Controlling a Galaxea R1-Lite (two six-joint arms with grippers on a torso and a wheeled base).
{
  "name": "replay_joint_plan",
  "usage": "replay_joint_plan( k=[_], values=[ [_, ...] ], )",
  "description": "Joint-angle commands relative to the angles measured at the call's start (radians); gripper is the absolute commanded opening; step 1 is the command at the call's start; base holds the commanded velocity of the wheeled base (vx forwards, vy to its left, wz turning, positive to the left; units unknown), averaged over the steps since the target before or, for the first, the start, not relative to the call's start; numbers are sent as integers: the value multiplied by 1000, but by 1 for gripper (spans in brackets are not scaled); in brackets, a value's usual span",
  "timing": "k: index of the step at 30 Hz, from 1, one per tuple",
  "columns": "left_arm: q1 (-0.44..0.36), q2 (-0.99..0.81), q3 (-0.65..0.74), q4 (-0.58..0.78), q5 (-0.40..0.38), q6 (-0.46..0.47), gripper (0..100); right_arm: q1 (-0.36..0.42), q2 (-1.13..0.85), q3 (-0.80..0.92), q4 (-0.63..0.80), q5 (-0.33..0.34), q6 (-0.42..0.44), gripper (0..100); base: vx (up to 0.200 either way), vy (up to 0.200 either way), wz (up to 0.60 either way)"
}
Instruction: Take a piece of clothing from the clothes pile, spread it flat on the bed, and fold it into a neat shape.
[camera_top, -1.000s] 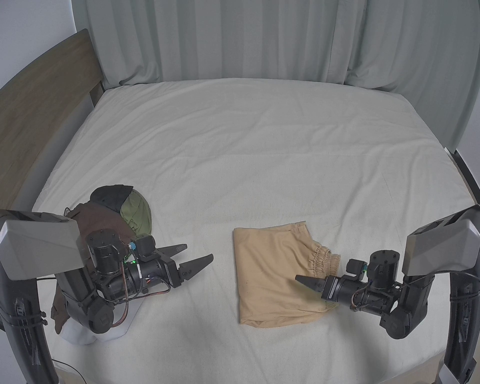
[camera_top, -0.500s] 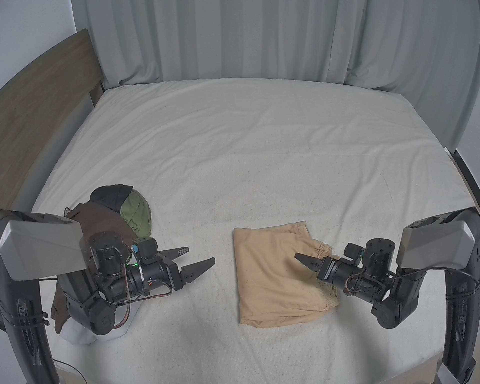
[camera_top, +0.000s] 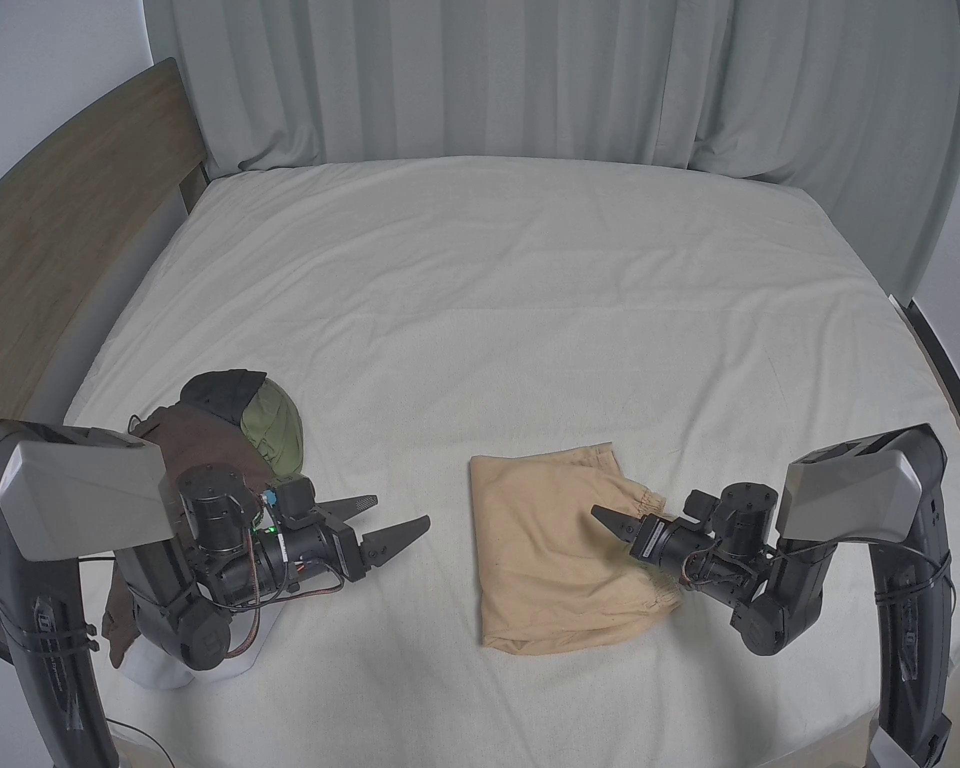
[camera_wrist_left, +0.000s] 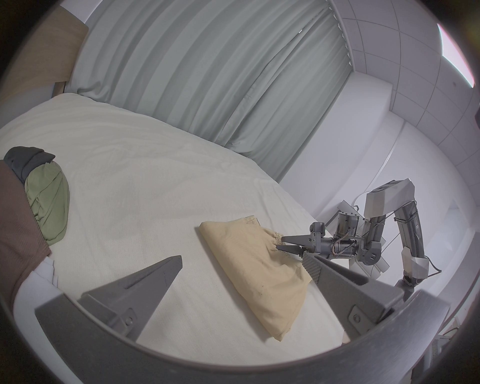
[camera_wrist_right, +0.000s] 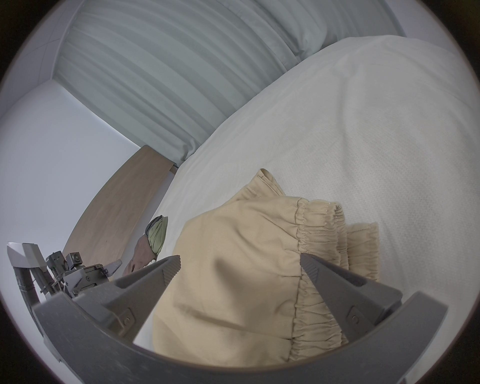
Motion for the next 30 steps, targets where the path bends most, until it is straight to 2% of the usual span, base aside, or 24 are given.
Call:
replay_joint_plan(
  k=[1, 7, 11, 14, 17, 22, 30],
  values=[
    [-1, 3, -1, -1, 0, -1, 100, 1, 2, 7, 1, 0, 1, 100, 0, 0, 0],
    [-1, -2, 3, -1, 0, -1, 100, 5, -161, 135, 4, 34, -8, 100, 0, 0, 0],
    [-4, 7, 2, -1, 0, -1, 100, -13, -311, 291, 7, 157, -68, 100, 0, 0, 0],
    [-5, 15, 2, -1, 0, -1, 100, -88, -340, 366, 7, 246, -143, 100, 0, 0, 0],
    [-5, 16, 2, -1, 0, -1, 100, -139, -319, 402, 9, 260, -233, 100, 0, 0, 0],
    [-10, 30, 0, -1, 0, -1, 100, -148, -191, 426, 7, 261, -329, 100, 0, 0, 0],
    [-10, 30, -1, -1, 0, -1, 100, -153, -84, 373, 7, 260, -342, 100, 0, 0, 0]
  ],
)
